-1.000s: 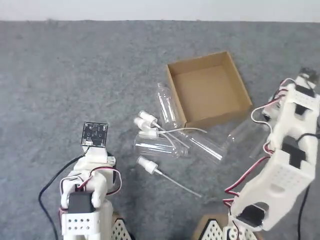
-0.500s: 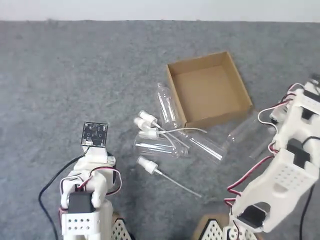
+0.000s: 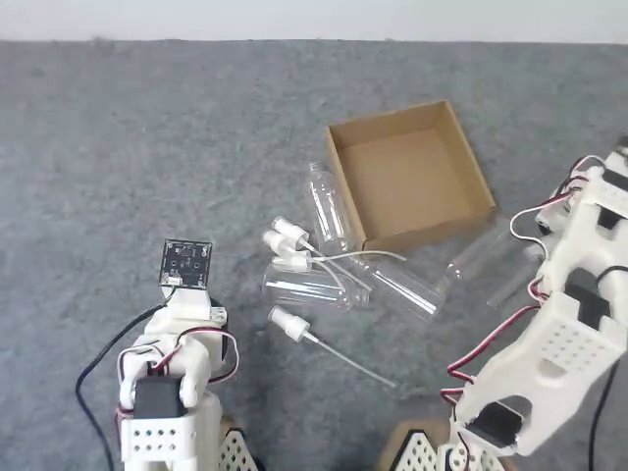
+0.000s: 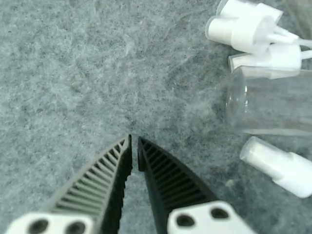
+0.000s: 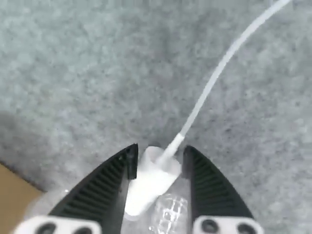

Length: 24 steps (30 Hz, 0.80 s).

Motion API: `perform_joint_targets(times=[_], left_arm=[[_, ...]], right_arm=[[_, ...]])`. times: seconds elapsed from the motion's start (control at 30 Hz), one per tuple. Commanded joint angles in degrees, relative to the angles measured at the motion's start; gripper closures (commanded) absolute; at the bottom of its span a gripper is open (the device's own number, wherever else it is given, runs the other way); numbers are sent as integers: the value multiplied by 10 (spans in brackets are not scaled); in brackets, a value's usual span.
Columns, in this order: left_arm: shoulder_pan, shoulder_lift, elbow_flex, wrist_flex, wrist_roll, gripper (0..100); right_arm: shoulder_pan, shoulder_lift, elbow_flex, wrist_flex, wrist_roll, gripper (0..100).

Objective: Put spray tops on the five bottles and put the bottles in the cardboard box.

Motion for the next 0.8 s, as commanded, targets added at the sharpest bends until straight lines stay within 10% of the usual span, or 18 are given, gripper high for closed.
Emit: perform_joint_targets(times=[0.0, 0.4, 0.77], left_arm=[[-4, -11, -5, 3, -4, 988], [-4, -11, -5, 3, -4, 988], [-4, -11, -5, 3, -4, 988]], right_arm=[[0, -72, -37, 9, -1, 938], [-10, -61, -19, 34, -3, 793], [-12, 3, -33, -8, -4, 896]])
